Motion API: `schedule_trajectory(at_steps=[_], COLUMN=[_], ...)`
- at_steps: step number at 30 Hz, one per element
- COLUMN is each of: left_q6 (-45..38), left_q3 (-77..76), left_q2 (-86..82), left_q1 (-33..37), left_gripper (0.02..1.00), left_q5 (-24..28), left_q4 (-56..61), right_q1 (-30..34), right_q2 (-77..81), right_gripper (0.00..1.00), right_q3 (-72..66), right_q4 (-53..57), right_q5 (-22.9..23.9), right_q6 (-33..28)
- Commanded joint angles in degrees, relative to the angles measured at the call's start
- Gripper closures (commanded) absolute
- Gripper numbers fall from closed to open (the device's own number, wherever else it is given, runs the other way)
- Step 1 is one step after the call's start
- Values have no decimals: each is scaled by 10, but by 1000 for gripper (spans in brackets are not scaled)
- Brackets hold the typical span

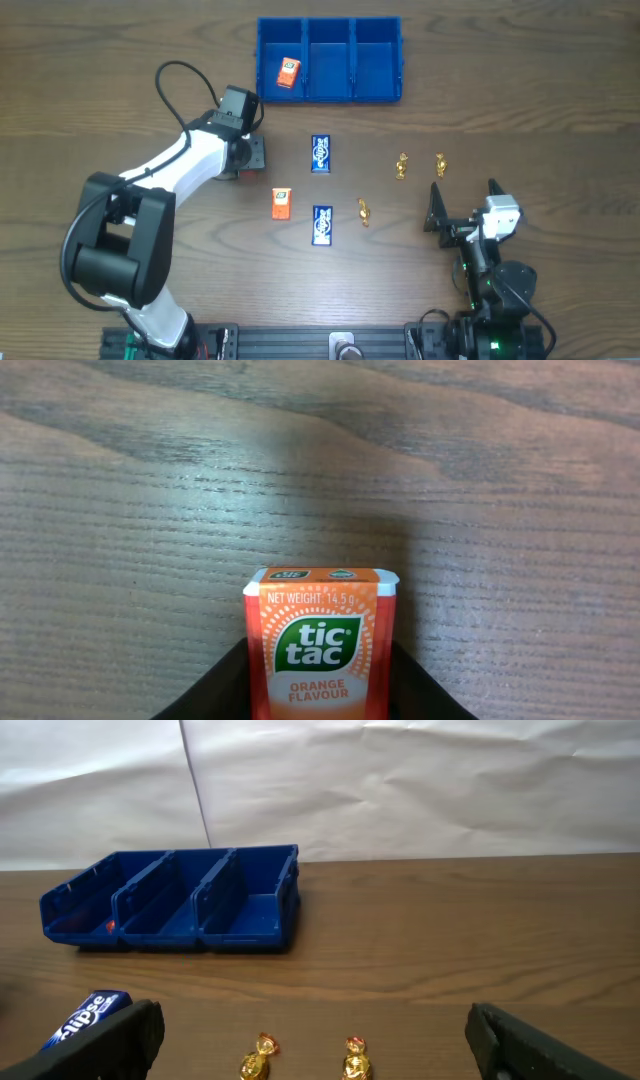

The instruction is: Sort Candies Into Trays

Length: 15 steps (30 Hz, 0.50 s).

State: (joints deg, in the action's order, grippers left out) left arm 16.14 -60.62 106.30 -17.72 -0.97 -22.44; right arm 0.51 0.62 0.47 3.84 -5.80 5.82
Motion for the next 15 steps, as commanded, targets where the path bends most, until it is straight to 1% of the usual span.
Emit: schedule_trajectory(at_steps=[1,3,9,12,15], left_q6=[-3,-2,-3,-3,-3], left_q3=[-5,-8,-53,-127,-235], left_q2=[10,9,-29,-59,-63], left_q1=[1,0,-3,-15,-23], left_gripper=[702,720,730,768,768], left_q5=[6,7,8,-12,-36], left_q4=[2,2,-21,-64,-108], right_q1=[0,0,0,0,0], right_q2=[-3,-3,-3,-3,-3], right_gripper=[3,3,3,3,3], right_q3=[0,0,0,0,0], right_q4=[4,4,4,4,4], right_q5=[-3,-3,-3,-3,-3], right_q6=[1,1,1,1,1])
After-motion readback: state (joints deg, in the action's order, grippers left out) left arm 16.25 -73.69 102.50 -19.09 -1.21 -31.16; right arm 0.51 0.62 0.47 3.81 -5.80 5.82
